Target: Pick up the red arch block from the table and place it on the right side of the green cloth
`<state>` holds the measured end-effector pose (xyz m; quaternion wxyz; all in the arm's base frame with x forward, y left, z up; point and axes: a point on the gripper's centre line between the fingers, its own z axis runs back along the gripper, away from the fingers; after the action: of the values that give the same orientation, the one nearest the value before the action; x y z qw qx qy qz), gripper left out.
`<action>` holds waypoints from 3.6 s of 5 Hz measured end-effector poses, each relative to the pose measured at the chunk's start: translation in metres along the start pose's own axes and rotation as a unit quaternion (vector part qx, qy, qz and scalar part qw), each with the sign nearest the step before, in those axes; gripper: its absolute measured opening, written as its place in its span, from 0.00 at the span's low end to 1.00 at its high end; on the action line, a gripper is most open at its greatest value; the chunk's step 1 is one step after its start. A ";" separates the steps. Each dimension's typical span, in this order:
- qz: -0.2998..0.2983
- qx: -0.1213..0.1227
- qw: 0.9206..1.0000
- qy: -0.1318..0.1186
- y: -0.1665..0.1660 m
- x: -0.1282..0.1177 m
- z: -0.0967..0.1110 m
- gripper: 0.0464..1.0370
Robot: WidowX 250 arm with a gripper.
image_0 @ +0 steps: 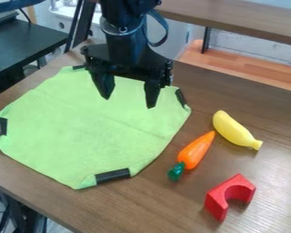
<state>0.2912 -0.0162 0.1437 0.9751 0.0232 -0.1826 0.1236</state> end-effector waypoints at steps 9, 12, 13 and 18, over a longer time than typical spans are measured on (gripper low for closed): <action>-0.155 -0.063 0.985 0.042 -0.147 -0.022 -0.074 0.96; -0.179 -0.042 0.982 0.053 -0.153 -0.046 -0.102 0.92; -0.176 -0.027 0.982 0.057 -0.147 -0.052 -0.112 0.64; 0.007 -0.087 0.994 0.062 -0.075 0.033 -0.079 0.22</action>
<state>0.3674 -0.0739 0.0822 0.9820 -0.0708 -0.1318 0.1152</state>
